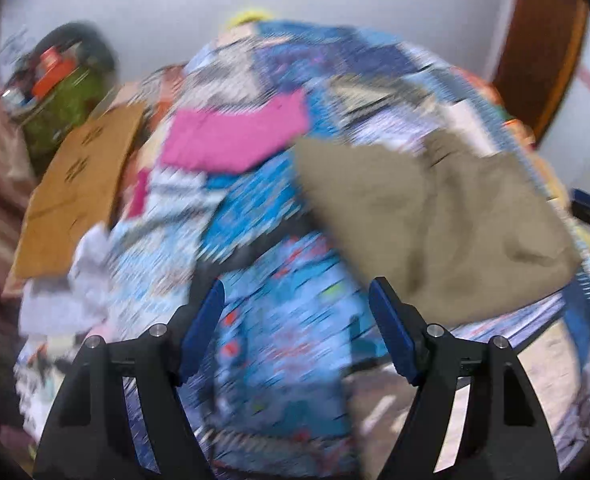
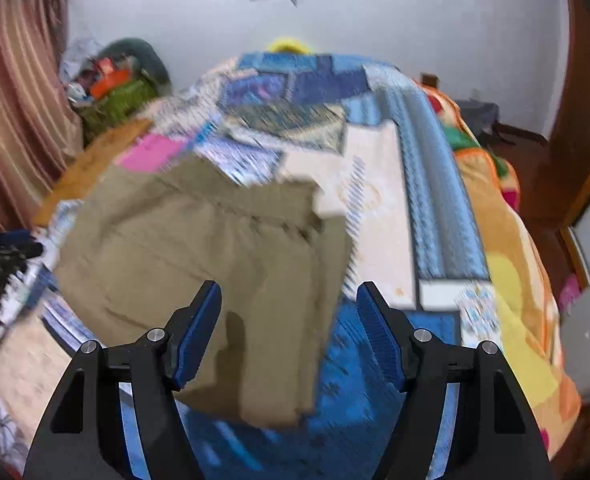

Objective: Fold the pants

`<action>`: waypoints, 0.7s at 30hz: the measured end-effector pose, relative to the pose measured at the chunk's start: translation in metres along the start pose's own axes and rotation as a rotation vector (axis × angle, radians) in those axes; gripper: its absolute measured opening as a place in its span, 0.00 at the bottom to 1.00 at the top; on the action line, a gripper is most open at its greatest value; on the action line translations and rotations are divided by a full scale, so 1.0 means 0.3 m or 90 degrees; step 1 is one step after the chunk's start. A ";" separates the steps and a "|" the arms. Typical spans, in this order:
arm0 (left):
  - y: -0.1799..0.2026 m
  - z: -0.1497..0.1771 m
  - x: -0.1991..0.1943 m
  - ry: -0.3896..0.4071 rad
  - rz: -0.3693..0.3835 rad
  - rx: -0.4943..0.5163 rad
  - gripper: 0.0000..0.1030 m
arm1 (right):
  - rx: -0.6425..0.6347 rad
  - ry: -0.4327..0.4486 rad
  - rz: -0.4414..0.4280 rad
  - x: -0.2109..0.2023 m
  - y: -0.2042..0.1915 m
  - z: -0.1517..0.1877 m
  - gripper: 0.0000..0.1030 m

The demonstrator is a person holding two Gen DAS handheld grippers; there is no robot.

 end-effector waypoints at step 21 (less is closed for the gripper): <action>0.241 -0.045 0.207 -0.037 0.061 0.083 0.64 | -0.076 -0.096 -0.102 0.132 -0.213 0.107 0.65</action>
Point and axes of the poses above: each gripper's, at about its wrist camera, not at the fingertips, and x roughly the way its jaws point, y to its right, z to its underside, the point moved 8 cm from there along x, roughly the way its jaws point, and after that the axes turned 2 degrees about x, right-handed, at the moved point
